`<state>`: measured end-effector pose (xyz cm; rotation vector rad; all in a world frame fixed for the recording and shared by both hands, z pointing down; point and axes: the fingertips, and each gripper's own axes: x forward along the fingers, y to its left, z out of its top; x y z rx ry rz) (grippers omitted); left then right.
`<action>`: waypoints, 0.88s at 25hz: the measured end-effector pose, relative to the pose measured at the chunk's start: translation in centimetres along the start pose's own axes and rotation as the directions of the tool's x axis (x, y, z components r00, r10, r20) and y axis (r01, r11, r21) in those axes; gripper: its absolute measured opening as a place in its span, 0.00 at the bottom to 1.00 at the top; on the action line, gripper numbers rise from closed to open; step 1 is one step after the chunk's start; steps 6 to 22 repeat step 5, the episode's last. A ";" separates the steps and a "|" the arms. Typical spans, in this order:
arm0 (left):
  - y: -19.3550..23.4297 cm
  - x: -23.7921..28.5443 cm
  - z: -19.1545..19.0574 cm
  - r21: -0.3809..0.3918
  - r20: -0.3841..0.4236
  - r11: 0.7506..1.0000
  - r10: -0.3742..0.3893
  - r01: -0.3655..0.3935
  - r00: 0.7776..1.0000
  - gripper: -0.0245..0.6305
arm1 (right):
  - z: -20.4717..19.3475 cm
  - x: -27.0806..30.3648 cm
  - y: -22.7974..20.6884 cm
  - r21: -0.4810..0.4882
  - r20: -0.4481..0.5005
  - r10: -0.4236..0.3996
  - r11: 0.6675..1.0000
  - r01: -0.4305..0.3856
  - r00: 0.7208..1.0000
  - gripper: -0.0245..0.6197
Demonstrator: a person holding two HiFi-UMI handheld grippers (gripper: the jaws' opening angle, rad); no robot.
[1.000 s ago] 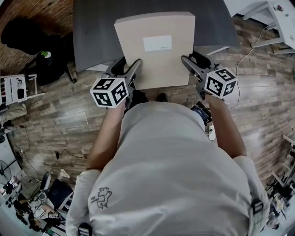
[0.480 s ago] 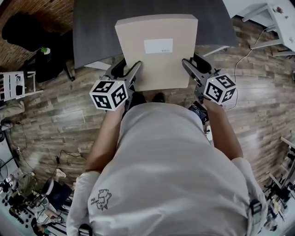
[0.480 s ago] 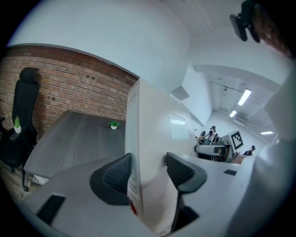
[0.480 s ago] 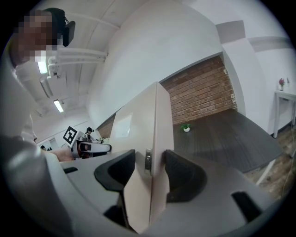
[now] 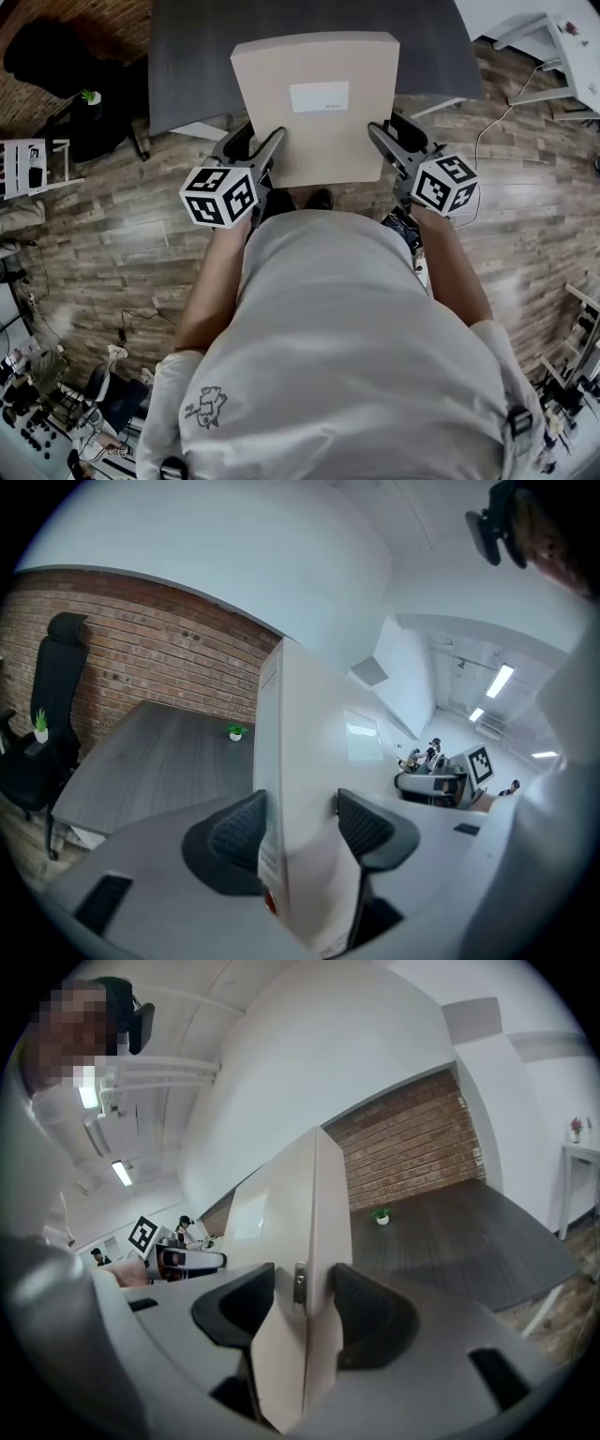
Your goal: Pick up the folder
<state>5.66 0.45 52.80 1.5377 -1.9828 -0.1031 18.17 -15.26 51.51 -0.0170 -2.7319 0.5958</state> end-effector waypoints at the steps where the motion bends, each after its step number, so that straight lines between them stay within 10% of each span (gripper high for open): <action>1: 0.0 0.0 0.0 0.000 0.000 1.000 0.001 -0.001 1.000 0.41 | 0.0 0.0 0.0 -0.001 -0.001 0.001 1.000 -0.001 1.000 0.36; 22: -0.1 0.1 -0.1 -0.003 -0.003 1.000 0.005 -0.005 1.000 0.41 | -0.1 0.0 -0.2 0.004 -0.006 0.003 1.000 -0.003 1.000 0.36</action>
